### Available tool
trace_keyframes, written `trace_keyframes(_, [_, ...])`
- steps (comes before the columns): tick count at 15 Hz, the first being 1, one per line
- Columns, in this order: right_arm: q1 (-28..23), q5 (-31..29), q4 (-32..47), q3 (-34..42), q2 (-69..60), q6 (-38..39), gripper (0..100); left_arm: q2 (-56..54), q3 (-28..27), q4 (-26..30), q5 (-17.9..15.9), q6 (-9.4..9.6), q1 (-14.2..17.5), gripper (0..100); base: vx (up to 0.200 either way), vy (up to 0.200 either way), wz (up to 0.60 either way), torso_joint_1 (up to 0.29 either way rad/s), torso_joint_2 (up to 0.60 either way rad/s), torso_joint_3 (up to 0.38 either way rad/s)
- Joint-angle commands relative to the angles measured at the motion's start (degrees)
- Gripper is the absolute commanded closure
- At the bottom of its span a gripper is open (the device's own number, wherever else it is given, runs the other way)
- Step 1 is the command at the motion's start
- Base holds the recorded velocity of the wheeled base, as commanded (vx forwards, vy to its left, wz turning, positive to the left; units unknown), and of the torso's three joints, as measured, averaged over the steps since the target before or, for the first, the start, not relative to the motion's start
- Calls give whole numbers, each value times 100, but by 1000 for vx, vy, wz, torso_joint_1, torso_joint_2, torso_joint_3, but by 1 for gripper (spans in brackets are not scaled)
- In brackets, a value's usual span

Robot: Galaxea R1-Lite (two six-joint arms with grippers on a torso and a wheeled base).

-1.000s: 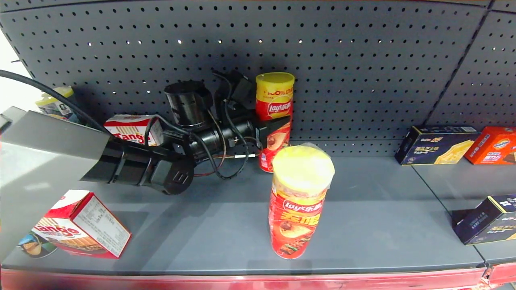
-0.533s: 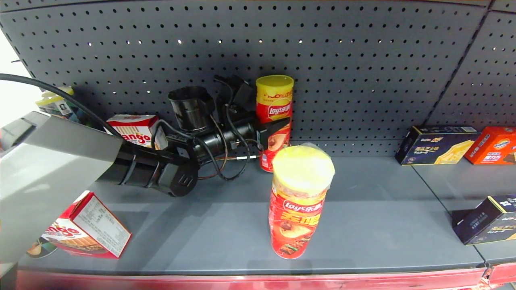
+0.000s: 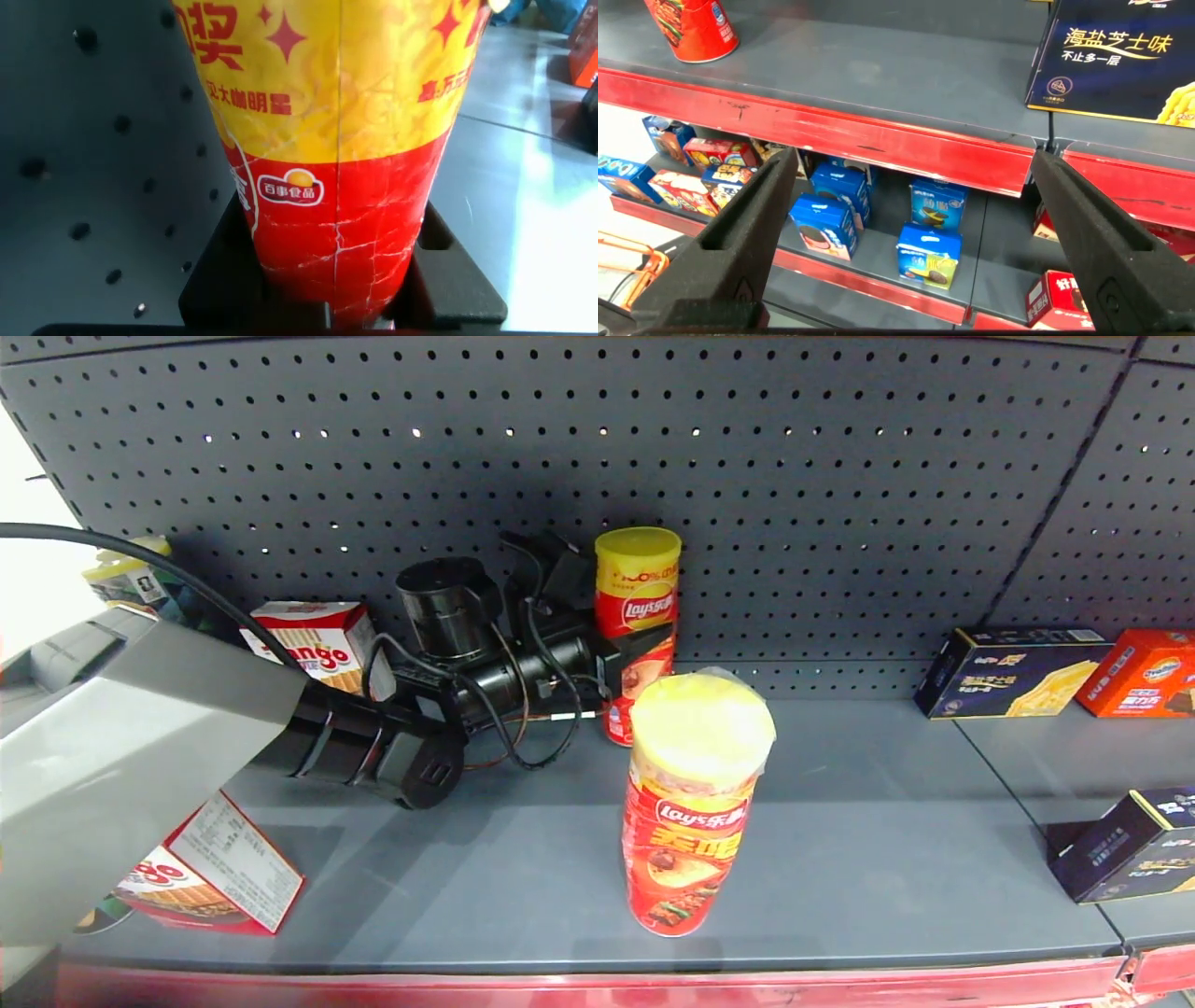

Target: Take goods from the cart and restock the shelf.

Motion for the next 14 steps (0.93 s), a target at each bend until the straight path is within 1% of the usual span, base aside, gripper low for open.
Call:
trace_keyframes(1, [6,1,-4,0,7,-4,0,-5,27,-2,7,0,-2,100,0,0,0,0,0,0])
trace_keyframes(3, [-3,1,-4,0,7,-4,0,-5,36,-10,7,0,-2,100,0,0,0,0,0,0])
trace_keyframes(5, [6,1,-4,0,7,-4,0,-14,229,-37,7,26,-11,100,0,0,0,0,0,0])
trace_keyframes(7, [6,1,-4,0,7,-4,0,-14,432,-177,7,61,-11,100,0,0,0,0,0,0])
trace_keyframes(9, [-3,1,-4,0,7,-4,0,-14,467,-221,7,70,-11,100,0,0,0,0,0,0])
trace_keyframes(10, [-3,1,-4,0,7,-4,0,-14,440,-221,7,61,-11,0,0,0,0,0,0,0])
trace_keyframes(14, [-3,1,-4,0,7,-4,0,-93,405,-204,16,53,16,0,0,0,0,0,0,0])
